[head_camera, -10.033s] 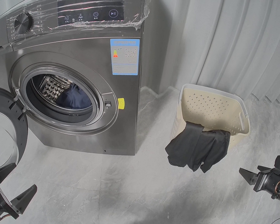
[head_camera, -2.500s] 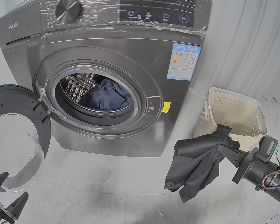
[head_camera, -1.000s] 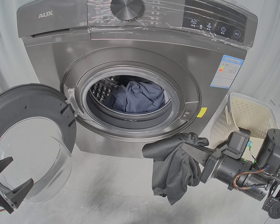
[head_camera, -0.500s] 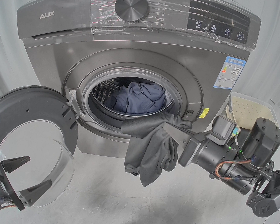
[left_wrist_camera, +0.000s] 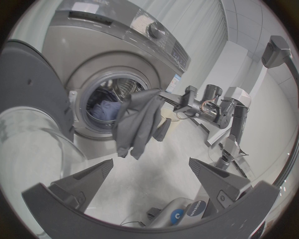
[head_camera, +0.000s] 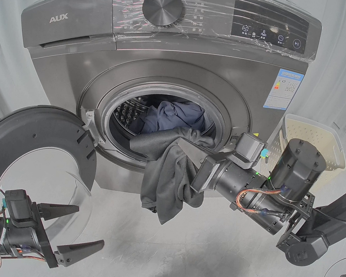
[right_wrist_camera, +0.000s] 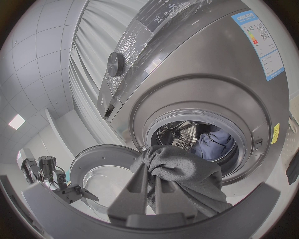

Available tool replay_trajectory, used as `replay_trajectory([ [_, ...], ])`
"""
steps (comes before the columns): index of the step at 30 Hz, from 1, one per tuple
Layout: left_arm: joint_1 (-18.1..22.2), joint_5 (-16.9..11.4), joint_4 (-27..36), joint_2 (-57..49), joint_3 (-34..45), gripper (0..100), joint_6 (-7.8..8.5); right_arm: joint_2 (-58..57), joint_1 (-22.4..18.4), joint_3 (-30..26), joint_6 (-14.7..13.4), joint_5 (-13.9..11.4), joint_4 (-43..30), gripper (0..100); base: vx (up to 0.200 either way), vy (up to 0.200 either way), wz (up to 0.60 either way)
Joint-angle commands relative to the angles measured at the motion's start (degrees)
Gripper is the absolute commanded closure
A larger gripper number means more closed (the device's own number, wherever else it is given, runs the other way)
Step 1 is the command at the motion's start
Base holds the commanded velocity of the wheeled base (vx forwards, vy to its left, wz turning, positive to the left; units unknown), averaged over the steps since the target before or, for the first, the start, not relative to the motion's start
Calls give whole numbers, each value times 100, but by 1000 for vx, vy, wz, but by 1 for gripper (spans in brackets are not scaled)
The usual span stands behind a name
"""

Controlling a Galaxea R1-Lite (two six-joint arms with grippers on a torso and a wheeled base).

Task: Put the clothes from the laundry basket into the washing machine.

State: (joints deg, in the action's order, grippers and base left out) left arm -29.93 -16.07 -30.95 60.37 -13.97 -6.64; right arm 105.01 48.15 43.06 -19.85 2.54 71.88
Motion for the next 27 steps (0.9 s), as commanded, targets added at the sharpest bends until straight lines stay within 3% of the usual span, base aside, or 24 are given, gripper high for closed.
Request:
replay_trajectory([
  [1, -31, -301, -7, 564, -115, 0, -30, 248, 1, 203, -2, 10, 81, 100, 0, 0, 0],
  [7, -31, -450, -412, 1293, -220, 0, -21, 512, 10, 396, 16, 177, 283, 100, 0, 0, 0],
  [19, 5, -406, -1985, 2937, -290, 0, -12, 274, 45, 265, 7, 186, 292, 100, 0, 0, 0],
  [27, 128, -169, -2495, 3649, -422, 0, -30, 195, 98, 185, 7, 195, 380, 100, 0, 0, 0],
])
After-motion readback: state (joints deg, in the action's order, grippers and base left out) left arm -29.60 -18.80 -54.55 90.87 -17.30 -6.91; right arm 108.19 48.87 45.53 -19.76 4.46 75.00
